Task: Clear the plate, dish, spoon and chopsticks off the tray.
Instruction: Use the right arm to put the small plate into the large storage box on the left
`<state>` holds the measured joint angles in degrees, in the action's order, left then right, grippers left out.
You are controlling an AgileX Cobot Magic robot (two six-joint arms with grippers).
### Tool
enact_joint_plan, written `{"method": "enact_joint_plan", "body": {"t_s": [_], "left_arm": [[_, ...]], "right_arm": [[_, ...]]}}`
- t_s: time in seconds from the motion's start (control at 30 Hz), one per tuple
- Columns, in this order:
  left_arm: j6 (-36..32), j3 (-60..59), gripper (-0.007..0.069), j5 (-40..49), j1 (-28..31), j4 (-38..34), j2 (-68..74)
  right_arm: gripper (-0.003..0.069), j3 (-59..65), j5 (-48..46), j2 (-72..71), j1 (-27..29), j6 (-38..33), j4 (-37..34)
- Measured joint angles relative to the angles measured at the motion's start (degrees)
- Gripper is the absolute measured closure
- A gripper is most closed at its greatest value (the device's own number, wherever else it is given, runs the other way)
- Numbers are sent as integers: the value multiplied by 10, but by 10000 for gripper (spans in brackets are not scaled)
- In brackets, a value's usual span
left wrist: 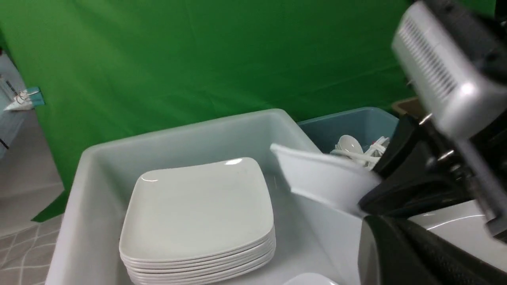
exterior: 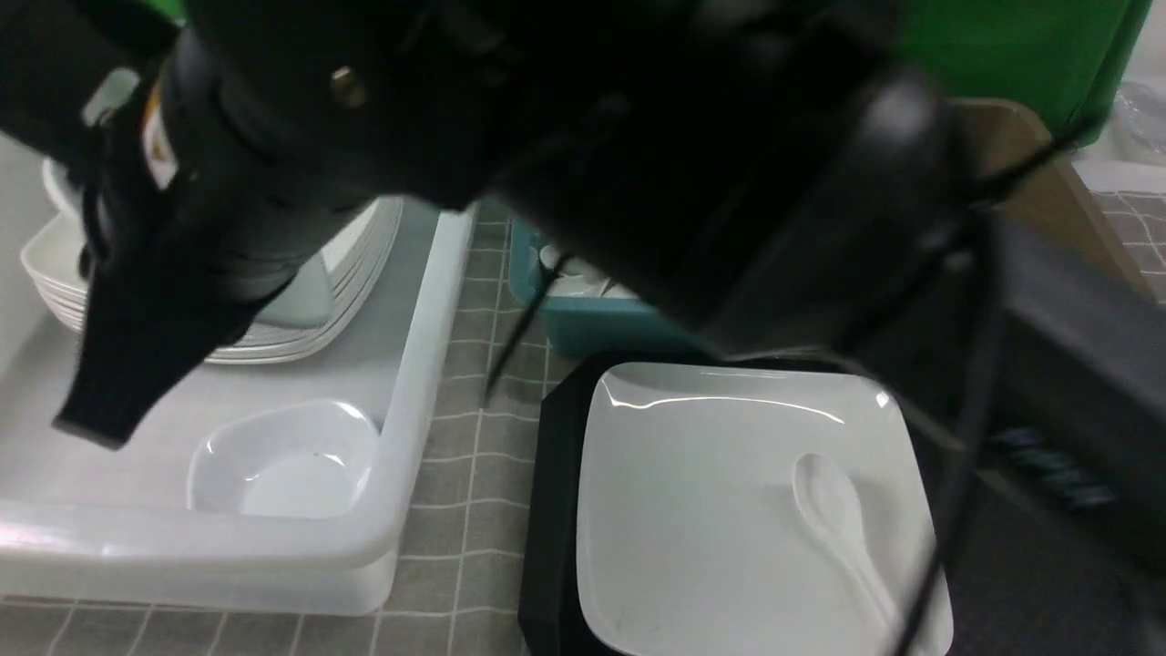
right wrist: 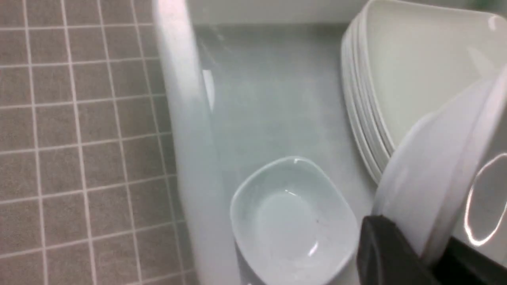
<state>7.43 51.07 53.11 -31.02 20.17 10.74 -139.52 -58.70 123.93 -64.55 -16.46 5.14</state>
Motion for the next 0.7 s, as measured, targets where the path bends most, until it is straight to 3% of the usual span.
{"method": "enact_joint_plan", "body": {"t_s": [0.2, 0.43, 0.7], "left_arm": [[-5, 0, 619, 34, 0, -15, -2], [-19, 0, 619, 34, 0, -25, -2], [-22, 0, 619, 25, 0, -27, -2]], "right_arm": [[603, -131, -20, 160, 34, -32, -18], [603, -135, -19, 205, 75, -38, -57], [603, -133, -22, 207, 77, -40, -94]]}}
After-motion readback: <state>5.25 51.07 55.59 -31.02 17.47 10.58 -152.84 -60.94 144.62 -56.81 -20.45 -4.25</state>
